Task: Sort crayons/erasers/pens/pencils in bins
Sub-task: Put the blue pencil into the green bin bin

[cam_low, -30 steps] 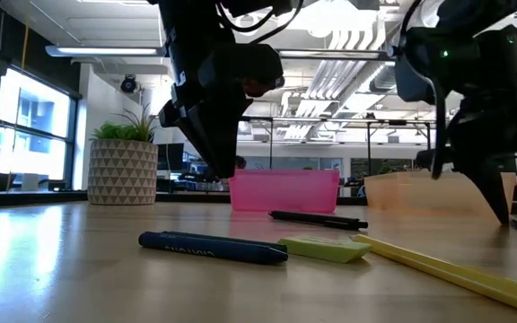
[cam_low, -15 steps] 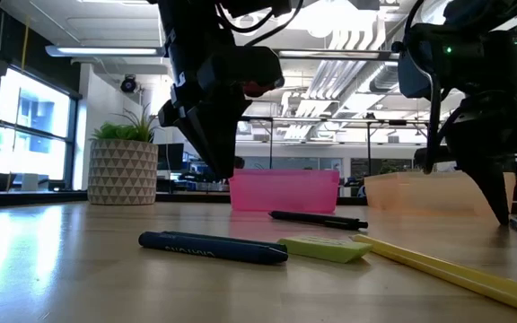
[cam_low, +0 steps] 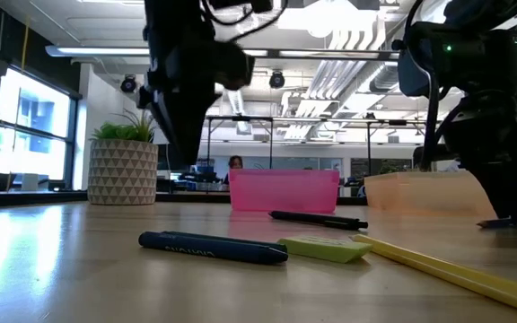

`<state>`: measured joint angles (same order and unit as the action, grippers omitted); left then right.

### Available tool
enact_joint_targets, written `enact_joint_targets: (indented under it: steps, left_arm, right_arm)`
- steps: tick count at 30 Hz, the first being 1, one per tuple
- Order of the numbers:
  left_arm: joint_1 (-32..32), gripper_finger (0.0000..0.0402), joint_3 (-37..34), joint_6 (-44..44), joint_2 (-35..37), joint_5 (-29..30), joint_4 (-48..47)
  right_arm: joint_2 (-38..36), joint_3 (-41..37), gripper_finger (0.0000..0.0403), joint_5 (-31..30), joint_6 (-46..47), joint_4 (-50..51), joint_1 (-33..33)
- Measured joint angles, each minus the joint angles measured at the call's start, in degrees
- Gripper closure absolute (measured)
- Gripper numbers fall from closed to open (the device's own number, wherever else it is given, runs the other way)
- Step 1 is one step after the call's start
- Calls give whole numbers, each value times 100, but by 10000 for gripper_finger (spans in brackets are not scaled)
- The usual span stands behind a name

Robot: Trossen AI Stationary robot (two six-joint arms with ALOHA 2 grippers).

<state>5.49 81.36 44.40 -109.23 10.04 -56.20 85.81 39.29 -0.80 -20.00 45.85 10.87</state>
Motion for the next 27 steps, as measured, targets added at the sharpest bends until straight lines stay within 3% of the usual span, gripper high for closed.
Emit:
enact_joint_targets:
  steps: [14, 22, 27]
  left_arm:
    - [-98, 353, 0, -448, 929, 392, -5]
    - [-75, 353, -2, -943, 1367, 895, 77]
    - [16, 353, -75, -1176, 1366, 1124, 673]
  right_arm:
    - [-870, 138, 400, -221, 239, -125, -299]
    - [-1066, 598, 400, -202, 1419, -603, -493]
    - [-1100, 813, 400, -198, 1877, -1094, -492]
